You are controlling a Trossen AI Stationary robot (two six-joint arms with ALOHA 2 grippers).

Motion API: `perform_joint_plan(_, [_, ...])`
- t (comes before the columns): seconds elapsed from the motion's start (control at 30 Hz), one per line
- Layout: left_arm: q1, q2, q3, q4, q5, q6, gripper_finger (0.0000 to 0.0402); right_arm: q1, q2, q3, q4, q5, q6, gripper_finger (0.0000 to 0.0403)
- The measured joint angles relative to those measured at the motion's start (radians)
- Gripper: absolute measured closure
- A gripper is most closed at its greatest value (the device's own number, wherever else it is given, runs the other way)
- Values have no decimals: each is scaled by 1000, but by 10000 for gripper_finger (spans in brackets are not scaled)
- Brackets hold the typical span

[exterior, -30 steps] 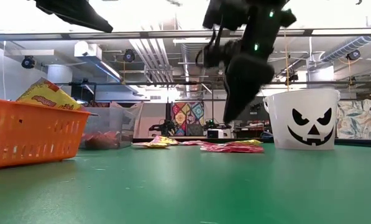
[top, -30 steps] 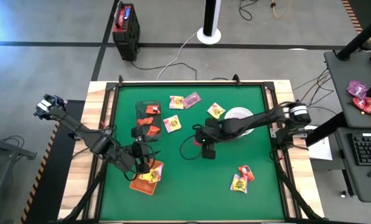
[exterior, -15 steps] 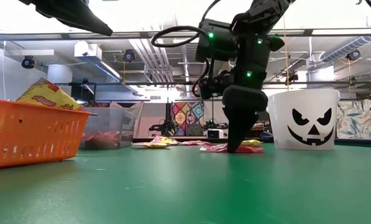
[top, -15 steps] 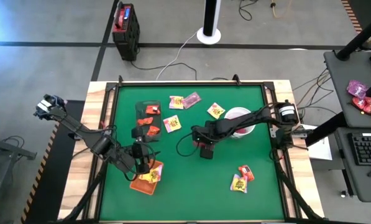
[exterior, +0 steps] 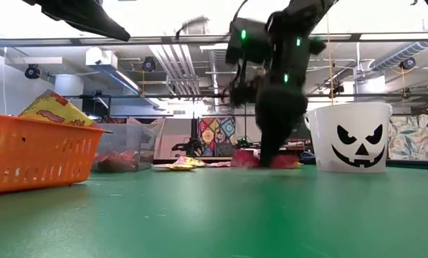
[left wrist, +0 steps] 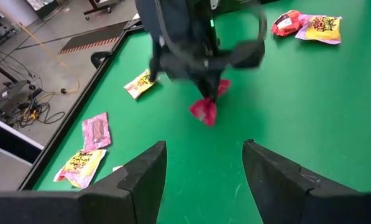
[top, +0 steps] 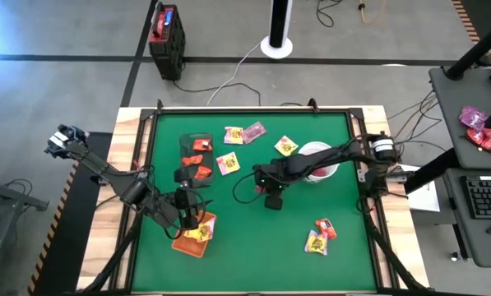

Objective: Sort candy by brand, put in halloween buckets
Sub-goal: Put the red candy into the white bucket

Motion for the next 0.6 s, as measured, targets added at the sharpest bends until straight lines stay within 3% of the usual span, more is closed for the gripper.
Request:
perform_joint_plan(0.17, [0, 0, 0, 2, 0, 0, 207, 0, -151, 72, -160, 51, 20, 385])
perform_joint_plan(0.3, [0, 0, 0, 9, 0, 0, 207, -1, -277, 122, -345, 199, 99, 385])
perform_joint_plan(0.43, [0, 0, 0, 13, 0, 0, 207, -15, -380, 133, -568, 385, 305, 386])
perform_joint_plan(0.6, [0, 0, 0, 17, 0, 0, 207, -30, -446, 102, -764, 405, 645, 383])
